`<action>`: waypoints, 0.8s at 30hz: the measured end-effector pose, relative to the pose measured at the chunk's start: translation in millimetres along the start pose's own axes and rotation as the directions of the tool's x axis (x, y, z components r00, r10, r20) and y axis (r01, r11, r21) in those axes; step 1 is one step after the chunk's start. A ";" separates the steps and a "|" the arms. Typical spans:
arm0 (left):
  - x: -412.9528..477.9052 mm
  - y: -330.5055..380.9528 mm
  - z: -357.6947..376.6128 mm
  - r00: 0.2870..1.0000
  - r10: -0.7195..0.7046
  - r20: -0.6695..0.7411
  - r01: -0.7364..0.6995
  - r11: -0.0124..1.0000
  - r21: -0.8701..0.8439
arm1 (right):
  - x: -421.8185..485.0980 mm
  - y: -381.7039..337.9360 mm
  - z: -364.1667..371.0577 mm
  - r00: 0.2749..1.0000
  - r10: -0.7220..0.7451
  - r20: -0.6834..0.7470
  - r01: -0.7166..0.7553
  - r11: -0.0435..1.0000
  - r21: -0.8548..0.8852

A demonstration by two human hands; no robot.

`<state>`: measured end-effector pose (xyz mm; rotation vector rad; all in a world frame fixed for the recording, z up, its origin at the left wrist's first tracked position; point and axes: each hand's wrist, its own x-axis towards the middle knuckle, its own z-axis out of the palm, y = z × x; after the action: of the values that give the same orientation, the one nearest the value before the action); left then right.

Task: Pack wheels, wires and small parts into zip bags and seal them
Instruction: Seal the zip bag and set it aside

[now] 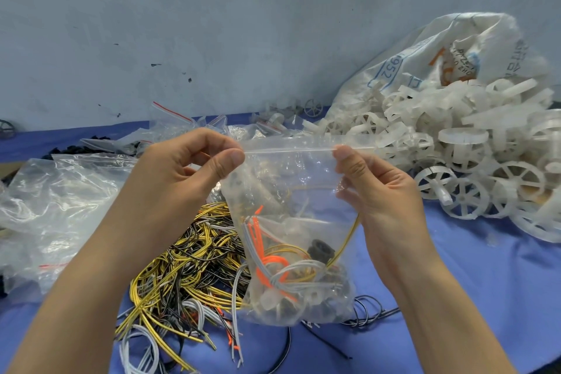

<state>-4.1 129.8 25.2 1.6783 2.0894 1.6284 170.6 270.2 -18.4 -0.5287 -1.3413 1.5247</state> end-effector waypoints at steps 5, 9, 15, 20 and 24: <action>0.3 -1.0 -1.0 1.000 0.007 0.004 -0.007 1.000 0.005 | -1.1 -1.6 0.8 0.999 -0.037 -0.014 0.037 0.999 0.004; 1.1 -1.7 -1.6 1.000 0.014 0.004 -0.014 1.000 0.016 | -1.7 -2.0 2.8 0.999 -0.048 -0.018 0.049 0.999 0.016; 1.2 -1.2 0.4 1.000 0.011 0.002 -0.011 1.000 -0.016 | -0.7 -3.9 -2.0 0.997 0.015 0.074 -0.016 1.000 0.012; 0.9 0.8 2.2 1.000 0.024 0.012 -0.024 0.999 -0.027 | -1.0 -6.1 -1.6 0.990 0.047 0.130 -0.045 0.999 -0.022; 0.3 1.6 1.3 1.000 0.025 0.009 -0.025 1.000 -0.012 | -2.1 -8.2 -0.2 0.992 0.028 0.123 -0.022 0.999 -0.045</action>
<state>-2.3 130.7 25.9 1.7114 2.0593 1.6336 174.8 267.6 -11.6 -0.4866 -1.4709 1.5729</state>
